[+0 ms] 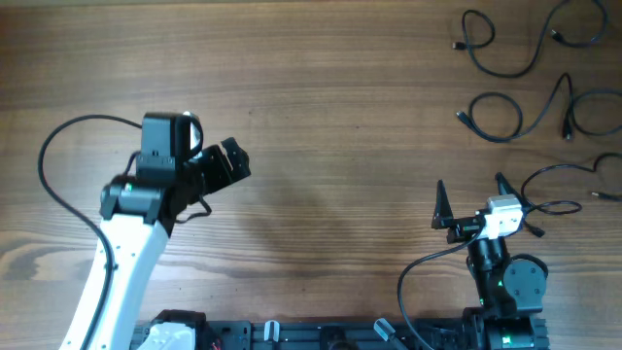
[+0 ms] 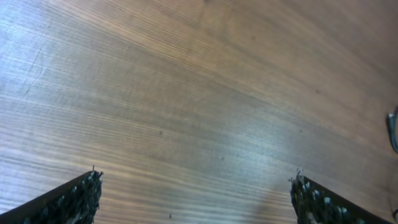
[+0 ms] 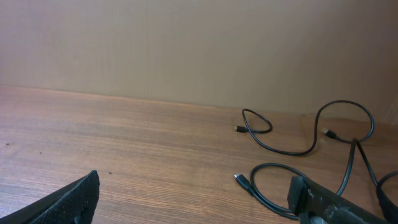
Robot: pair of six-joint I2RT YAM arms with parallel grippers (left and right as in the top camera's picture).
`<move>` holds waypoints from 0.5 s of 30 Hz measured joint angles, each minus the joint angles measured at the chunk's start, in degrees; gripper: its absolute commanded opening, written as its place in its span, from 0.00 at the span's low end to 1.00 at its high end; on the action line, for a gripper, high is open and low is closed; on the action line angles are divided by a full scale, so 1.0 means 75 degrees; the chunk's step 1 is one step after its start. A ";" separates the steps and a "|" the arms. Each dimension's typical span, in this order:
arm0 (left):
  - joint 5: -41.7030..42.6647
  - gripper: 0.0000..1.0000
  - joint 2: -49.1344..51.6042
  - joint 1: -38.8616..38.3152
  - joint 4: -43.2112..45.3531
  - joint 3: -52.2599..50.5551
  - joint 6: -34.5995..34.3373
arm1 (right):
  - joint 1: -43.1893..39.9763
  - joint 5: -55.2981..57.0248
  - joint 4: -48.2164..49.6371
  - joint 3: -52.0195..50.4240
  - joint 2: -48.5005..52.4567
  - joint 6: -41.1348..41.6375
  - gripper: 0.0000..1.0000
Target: Untangle cables
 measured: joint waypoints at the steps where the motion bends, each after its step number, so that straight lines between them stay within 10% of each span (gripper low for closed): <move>1: 0.0026 1.00 -0.0213 0.0000 0.0213 -0.0245 0.0114 | 0.0000 0.0000 -0.0003 0.0000 0.0000 0.0000 1.00; 15: 0.0169 1.00 -0.4505 0.0000 0.1603 -0.3127 0.1195 | 0.0000 0.0000 -0.0003 0.0000 -0.0015 0.0000 1.00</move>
